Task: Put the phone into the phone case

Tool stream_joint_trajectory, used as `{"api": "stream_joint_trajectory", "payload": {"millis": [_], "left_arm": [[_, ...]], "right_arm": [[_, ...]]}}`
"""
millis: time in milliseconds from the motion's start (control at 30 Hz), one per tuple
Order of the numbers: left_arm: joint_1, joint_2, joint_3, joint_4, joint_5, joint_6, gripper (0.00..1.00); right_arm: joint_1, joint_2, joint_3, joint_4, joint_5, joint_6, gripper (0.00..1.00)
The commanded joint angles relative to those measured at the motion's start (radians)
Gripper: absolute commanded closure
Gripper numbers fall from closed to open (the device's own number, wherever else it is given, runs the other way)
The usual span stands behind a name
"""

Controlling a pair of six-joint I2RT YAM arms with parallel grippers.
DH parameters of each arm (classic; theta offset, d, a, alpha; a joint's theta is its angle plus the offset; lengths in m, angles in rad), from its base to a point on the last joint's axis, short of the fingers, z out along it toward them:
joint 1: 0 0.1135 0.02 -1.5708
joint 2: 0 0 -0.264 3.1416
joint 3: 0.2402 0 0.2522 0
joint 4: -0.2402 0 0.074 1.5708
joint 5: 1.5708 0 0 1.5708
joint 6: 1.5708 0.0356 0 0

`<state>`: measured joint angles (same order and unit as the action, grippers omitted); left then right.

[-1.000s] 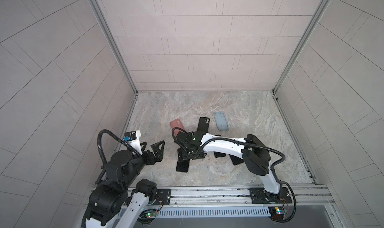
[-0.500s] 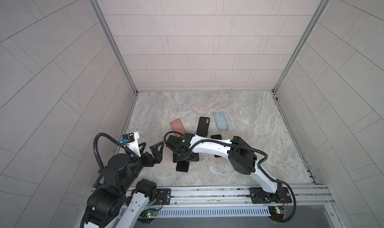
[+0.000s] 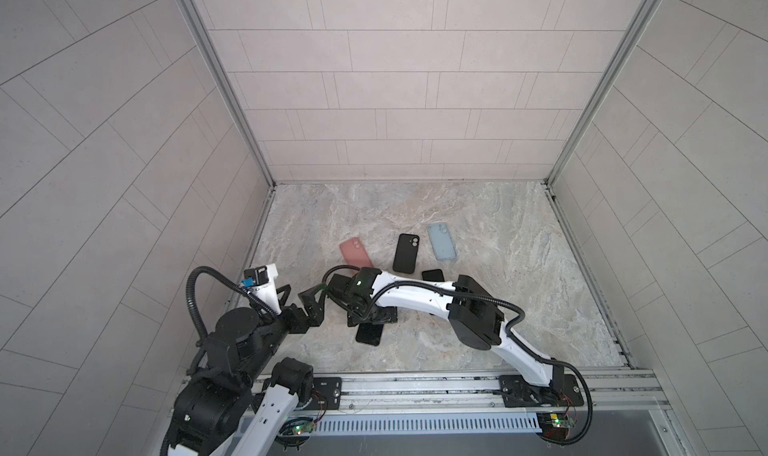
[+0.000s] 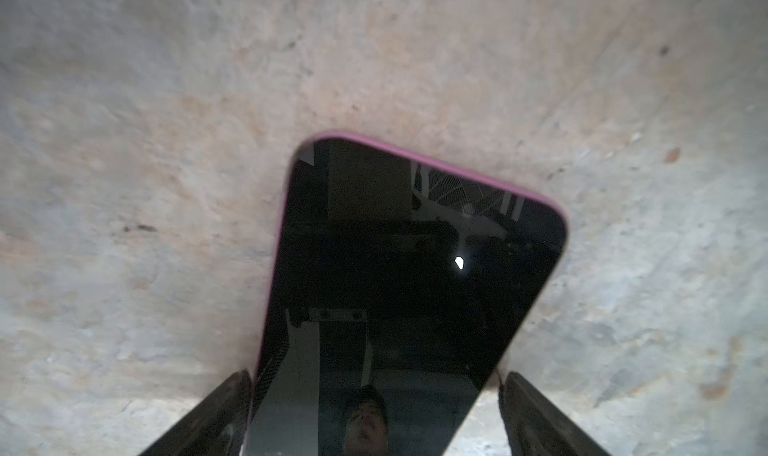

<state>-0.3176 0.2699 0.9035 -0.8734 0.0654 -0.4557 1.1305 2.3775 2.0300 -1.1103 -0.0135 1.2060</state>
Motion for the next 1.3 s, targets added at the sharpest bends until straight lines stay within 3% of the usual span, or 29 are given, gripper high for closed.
{"api": "stream_joint_trajectory", "payload": {"millis": [0, 200, 333, 400, 500, 667, 800, 933, 1267], "left_arm": [[-0.006, 0.016, -0.013, 0.002, -0.020, -0.005, 0.00], [-0.006, 0.060, -0.026, 0.020, -0.055, -0.016, 0.00], [-0.011, 0.108, -0.013, 0.040, -0.072, 0.058, 0.00], [-0.015, 0.120, -0.020, 0.059, -0.091, 0.047, 0.00], [-0.014, 0.112, -0.068, 0.179, -0.030, 0.000, 0.00], [-0.014, 0.166, -0.073, 0.242, -0.061, 0.007, 0.00], [-0.014, 0.266, -0.051, 0.220, -0.034, 0.017, 0.00], [-0.014, 0.265, -0.073, 0.268, 0.015, -0.004, 0.00], [-0.014, 0.250, -0.093, 0.217, 0.093, -0.027, 0.00]], "right_arm": [[-0.028, -0.041, -0.096, -0.092, 0.095, -0.057, 0.04], [-0.068, -0.185, -0.298, 0.019, 0.132, -0.312, 0.03], [-0.097, -0.271, -0.411, 0.136, 0.057, -0.480, 0.02], [-0.106, -0.285, -0.421, 0.144, 0.036, -0.524, 0.02], [-0.110, -0.301, -0.419, 0.124, 0.027, -0.523, 0.01], [-0.110, -0.391, -0.495, 0.156, -0.035, -0.367, 0.00], [-0.110, -0.484, -0.607, 0.222, -0.078, -0.096, 0.00], [-0.103, -0.503, -0.618, 0.198, -0.082, 0.129, 0.00], [-0.096, -0.463, -0.616, 0.259, -0.064, 0.400, 0.01]]}}
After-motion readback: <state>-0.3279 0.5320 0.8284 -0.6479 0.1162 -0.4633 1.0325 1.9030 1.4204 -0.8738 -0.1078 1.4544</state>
